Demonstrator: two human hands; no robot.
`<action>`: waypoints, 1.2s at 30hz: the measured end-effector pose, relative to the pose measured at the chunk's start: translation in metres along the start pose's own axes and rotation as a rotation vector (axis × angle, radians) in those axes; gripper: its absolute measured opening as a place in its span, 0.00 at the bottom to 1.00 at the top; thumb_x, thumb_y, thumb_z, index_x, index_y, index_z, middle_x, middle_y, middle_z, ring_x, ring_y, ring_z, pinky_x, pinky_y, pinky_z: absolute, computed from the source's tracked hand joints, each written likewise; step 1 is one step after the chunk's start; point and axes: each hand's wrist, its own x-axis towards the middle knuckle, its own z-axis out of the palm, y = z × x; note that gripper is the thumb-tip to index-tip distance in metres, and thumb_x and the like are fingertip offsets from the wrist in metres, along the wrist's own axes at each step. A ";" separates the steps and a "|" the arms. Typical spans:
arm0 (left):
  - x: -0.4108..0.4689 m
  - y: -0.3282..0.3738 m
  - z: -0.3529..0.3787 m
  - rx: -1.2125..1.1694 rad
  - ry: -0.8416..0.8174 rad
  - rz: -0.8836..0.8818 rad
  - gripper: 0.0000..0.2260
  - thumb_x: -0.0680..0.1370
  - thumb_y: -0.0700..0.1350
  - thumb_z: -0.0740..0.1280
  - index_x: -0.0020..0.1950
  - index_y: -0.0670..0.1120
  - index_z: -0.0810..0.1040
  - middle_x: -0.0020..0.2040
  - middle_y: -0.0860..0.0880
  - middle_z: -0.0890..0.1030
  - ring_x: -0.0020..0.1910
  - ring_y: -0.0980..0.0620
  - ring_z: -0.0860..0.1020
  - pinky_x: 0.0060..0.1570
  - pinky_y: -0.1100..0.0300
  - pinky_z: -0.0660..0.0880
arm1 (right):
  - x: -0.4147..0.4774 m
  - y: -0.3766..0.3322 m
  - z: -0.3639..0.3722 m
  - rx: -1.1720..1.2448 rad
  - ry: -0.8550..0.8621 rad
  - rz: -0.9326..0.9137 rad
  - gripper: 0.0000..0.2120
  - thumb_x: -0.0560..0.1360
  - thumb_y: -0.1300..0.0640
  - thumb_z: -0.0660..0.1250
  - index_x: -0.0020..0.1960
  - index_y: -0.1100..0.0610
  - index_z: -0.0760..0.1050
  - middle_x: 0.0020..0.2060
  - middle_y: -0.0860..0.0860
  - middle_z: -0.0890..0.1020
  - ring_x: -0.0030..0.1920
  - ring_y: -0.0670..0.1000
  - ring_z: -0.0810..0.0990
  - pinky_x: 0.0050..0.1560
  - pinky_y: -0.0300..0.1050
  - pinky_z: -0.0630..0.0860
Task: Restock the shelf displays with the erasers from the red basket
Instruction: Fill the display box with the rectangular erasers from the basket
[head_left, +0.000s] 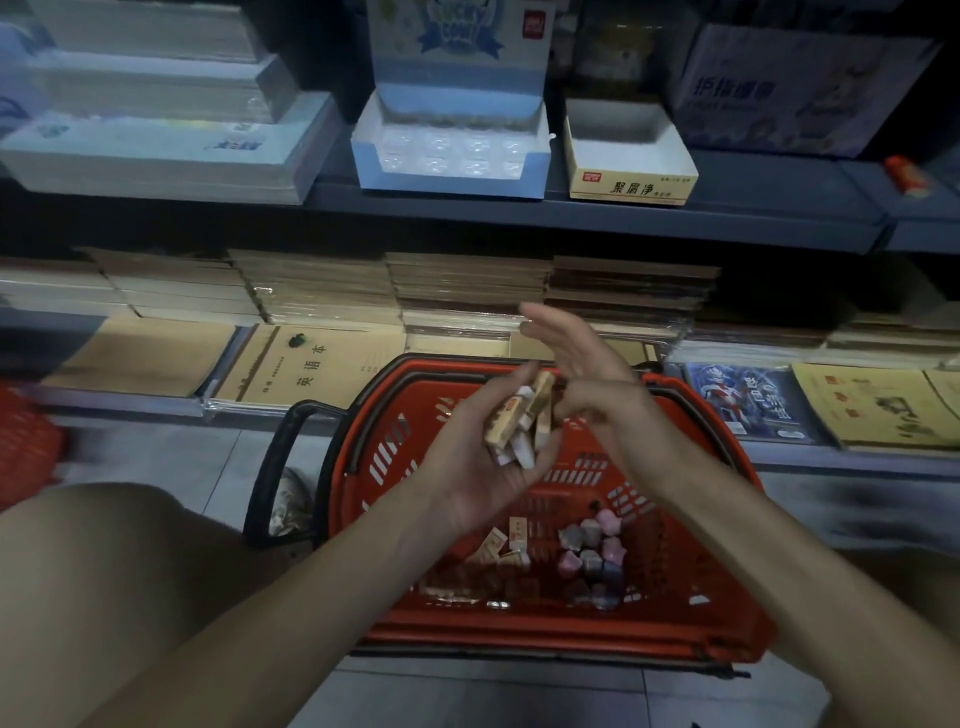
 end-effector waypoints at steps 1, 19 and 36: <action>-0.001 0.003 -0.003 -0.002 0.002 0.012 0.06 0.78 0.46 0.73 0.52 0.45 0.86 0.46 0.47 0.83 0.41 0.53 0.82 0.40 0.60 0.82 | 0.000 0.002 -0.002 0.011 0.027 -0.019 0.38 0.64 0.61 0.63 0.74 0.46 0.71 0.73 0.48 0.74 0.76 0.44 0.67 0.71 0.45 0.66; -0.010 0.037 -0.098 0.008 0.208 0.058 0.08 0.79 0.46 0.73 0.58 0.51 0.85 0.60 0.46 0.81 0.48 0.51 0.80 0.36 0.60 0.80 | 0.028 0.262 0.019 -1.129 -0.699 0.483 0.37 0.71 0.48 0.75 0.77 0.47 0.67 0.70 0.52 0.76 0.68 0.58 0.77 0.63 0.50 0.77; 0.019 0.026 -0.112 0.087 0.198 -0.054 0.08 0.80 0.47 0.71 0.59 0.51 0.81 0.56 0.47 0.82 0.45 0.51 0.81 0.39 0.60 0.81 | 0.028 0.358 0.040 -1.251 -0.704 0.276 0.27 0.77 0.48 0.67 0.75 0.44 0.65 0.71 0.55 0.66 0.69 0.64 0.68 0.64 0.58 0.74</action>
